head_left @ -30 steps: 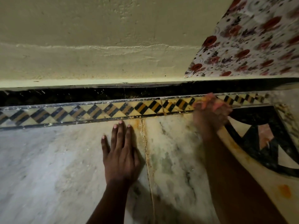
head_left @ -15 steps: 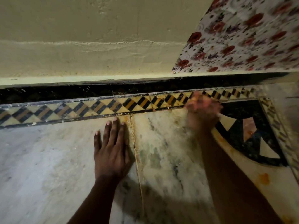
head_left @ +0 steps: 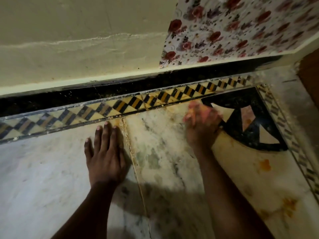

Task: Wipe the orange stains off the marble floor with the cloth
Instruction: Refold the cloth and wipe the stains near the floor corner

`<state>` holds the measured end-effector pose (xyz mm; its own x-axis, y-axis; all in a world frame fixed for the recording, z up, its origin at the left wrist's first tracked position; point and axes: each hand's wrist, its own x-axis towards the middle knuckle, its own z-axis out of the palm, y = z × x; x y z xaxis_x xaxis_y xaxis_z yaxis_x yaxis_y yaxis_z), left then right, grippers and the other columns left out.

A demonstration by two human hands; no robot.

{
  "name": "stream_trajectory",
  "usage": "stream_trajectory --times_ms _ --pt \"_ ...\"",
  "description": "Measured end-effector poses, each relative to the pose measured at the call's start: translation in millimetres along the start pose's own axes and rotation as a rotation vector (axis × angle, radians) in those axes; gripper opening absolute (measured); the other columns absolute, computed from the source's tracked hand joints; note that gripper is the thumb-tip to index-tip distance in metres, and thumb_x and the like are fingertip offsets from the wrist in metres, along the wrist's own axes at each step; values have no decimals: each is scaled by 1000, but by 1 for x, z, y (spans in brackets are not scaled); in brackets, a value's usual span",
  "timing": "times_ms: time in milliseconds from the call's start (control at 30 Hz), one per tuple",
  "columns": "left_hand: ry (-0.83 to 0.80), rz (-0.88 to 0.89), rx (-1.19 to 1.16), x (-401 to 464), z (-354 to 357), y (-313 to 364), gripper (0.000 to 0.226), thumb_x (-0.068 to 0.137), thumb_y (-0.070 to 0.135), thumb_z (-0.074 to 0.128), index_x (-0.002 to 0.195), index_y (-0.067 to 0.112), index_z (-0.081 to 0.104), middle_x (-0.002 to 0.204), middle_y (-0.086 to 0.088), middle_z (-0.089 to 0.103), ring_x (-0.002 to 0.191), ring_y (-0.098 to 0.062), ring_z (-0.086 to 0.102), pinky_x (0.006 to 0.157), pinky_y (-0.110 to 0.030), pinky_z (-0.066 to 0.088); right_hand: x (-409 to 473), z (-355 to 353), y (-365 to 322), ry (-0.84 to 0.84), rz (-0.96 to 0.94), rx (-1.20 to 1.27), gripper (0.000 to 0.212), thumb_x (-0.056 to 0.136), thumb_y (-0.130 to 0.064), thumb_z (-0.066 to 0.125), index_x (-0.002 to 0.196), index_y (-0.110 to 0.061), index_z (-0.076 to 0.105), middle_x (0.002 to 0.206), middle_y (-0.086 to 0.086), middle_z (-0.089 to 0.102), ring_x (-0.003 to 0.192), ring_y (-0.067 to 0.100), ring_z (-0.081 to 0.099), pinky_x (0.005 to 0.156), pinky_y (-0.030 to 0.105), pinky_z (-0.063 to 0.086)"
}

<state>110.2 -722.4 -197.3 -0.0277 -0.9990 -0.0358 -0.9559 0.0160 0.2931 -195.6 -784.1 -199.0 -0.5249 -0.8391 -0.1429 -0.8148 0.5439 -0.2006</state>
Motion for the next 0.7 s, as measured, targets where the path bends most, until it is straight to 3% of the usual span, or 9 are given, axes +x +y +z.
stream_trajectory --times_ms 67,133,233,333,400,567,633,700 --pt "0 -4 -3 0 -2 1 72 102 45 23 168 17 20 178 -6 6 164 -25 4 130 -57 7 -59 2 8 -57 -211 -73 61 101 -71 22 158 -64 3 178 7 -13 163 40 -14 127 62 -2" --pt "-4 -3 -4 1 -2 2 71 102 45 24 168 17 21 178 -5 6 164 -24 3 131 -56 6 -100 3 44 -141 -277 -127 61 99 -73 18 158 -66 1 178 3 -17 163 38 -16 128 58 -4" --pt "-7 -6 -5 1 -1 2 70 102 44 25 168 19 20 178 -3 7 164 -22 2 131 -54 3 -79 -9 86 -79 -29 -127 67 98 -74 20 161 -60 8 179 6 -6 163 42 -1 129 65 8" --pt "8 -8 -7 1 1 2 70 102 45 24 168 22 19 178 -2 9 164 -20 2 131 -53 3 -29 -13 79 -32 241 83 63 102 -74 28 161 -61 10 179 5 -11 163 37 -13 129 63 0" --pt "24 -4 -9 0 1 3 69 102 44 24 167 21 22 178 -2 11 164 -21 4 131 -53 4 -25 -8 59 -2 226 95 64 101 -72 24 163 -57 14 178 7 -13 163 37 -15 129 62 -1" --pt "47 -2 -21 -1 0 5 68 102 42 24 165 16 28 177 -6 15 163 -25 10 130 -55 6 -118 3 56 -49 -100 -55 64 102 -70 23 162 -60 6 177 1 -20 162 34 -21 128 57 -4" --pt "48 -7 -24 -1 0 5 68 103 43 22 164 16 28 176 -6 16 163 -25 10 130 -55 5 -141 1 72 -58 -93 -56 62 101 -72 23 161 -62 10 178 -1 -16 163 33 -17 129 55 -4" --pt "45 -11 -20 1 0 4 68 102 44 21 164 16 28 176 -6 16 163 -25 9 130 -56 6 -129 0 79 -55 57 -45 65 97 -74 17 160 -62 15 179 0 -9 164 34 -11 130 58 -3"
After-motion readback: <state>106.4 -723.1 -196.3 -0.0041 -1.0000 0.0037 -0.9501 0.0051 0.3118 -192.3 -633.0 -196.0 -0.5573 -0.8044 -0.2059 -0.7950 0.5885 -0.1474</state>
